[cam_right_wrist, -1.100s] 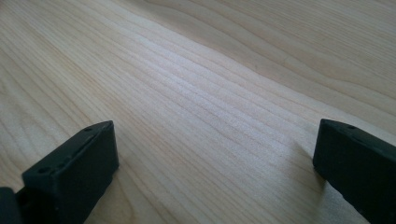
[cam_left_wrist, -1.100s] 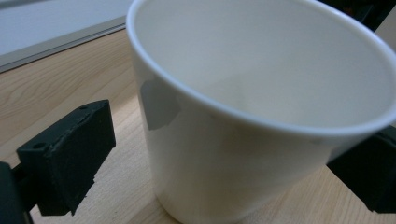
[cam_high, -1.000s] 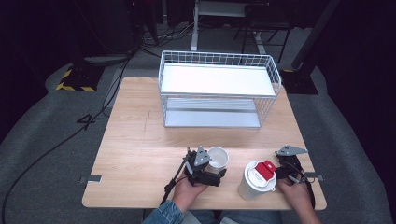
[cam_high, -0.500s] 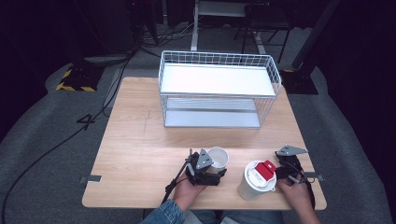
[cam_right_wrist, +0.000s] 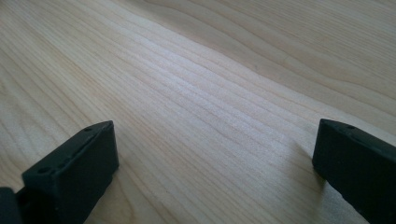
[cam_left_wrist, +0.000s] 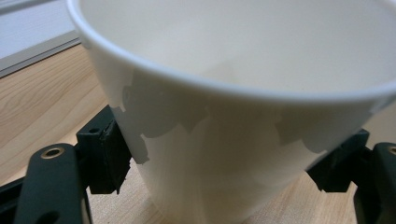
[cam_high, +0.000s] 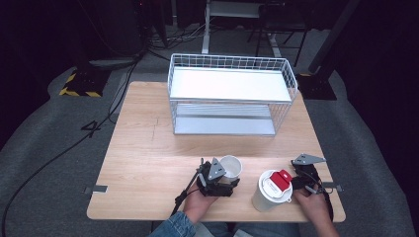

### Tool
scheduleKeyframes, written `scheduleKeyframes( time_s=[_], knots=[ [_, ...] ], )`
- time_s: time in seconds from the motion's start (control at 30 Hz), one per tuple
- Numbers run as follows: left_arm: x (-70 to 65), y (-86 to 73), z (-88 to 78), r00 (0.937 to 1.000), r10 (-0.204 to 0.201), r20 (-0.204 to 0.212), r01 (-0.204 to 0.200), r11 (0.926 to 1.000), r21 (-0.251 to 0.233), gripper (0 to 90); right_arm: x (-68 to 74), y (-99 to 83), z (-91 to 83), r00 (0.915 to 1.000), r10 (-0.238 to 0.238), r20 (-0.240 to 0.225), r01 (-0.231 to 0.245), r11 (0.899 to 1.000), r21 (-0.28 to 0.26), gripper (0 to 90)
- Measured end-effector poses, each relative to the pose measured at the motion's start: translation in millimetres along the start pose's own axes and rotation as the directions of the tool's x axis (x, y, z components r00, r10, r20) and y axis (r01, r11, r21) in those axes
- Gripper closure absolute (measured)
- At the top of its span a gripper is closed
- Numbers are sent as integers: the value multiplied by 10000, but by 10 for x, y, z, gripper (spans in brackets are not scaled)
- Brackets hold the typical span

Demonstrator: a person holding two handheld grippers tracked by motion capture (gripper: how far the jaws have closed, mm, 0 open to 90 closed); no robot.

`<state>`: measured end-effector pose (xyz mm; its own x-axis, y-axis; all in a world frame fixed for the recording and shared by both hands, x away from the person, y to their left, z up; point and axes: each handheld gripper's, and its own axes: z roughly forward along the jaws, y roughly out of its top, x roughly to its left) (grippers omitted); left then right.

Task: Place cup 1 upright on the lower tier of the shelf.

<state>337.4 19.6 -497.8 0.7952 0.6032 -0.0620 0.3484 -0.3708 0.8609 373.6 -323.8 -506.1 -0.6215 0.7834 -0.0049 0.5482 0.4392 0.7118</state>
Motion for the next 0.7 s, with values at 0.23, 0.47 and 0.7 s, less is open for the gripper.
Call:
scheduleKeyframes(
  time_s=[0.23,0.47,0.7],
  knots=[
    [-26,15,-16,9990,-386,205,385,9992,79,219,-1,0,-1,10000,-15,-6,15,10000,10,5],
    [-31,43,-60,9982,-568,169,567,9984,38,219,4,2,2,10000,48,47,-48,10000,-1,5],
    [25,170,-174,9963,-847,114,850,9957,-355,220,7,3,1,9999,52,112,-53,10000,24,5]
  ],
)
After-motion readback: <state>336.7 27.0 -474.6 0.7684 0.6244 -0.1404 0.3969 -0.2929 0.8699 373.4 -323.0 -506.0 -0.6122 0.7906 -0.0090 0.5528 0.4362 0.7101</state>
